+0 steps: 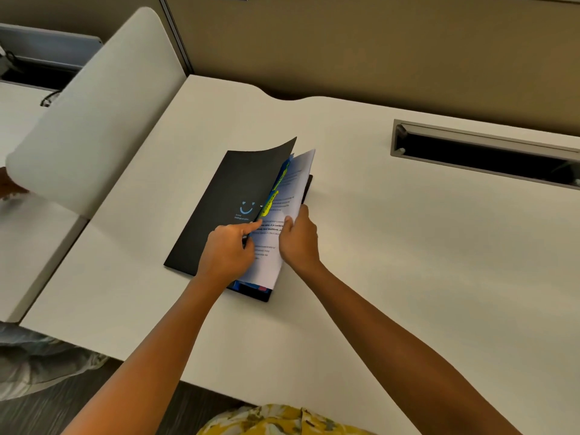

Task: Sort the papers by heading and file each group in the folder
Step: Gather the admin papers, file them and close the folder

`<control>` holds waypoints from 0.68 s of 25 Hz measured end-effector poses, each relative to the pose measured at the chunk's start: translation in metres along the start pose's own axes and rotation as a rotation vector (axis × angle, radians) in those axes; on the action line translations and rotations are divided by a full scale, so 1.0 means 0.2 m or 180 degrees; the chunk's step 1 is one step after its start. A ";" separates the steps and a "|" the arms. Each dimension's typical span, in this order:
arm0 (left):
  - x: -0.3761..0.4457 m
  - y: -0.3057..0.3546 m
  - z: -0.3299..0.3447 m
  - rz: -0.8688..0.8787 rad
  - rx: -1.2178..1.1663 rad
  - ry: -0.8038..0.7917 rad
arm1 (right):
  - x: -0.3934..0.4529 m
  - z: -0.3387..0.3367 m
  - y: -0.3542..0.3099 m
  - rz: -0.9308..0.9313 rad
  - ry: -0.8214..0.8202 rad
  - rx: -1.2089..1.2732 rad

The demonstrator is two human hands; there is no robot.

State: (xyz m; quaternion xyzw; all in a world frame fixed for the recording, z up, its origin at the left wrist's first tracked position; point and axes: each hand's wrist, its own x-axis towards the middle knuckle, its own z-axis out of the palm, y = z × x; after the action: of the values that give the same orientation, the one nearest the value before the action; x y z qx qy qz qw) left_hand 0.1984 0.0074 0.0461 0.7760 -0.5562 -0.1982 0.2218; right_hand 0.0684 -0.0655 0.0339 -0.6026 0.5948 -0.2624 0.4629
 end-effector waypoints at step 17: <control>0.01 0.04 0.08 0.0333 0.0384 -0.0201 | 0.10 0.13 0.06 0.0277 -0.1146 -0.0048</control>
State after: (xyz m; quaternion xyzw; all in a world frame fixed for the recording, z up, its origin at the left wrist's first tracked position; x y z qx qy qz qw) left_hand 0.1839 0.0005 0.0367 0.7512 -0.6136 -0.1768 0.1671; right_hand 0.0885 -0.0761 0.0079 -0.6170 0.5298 -0.1256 0.5683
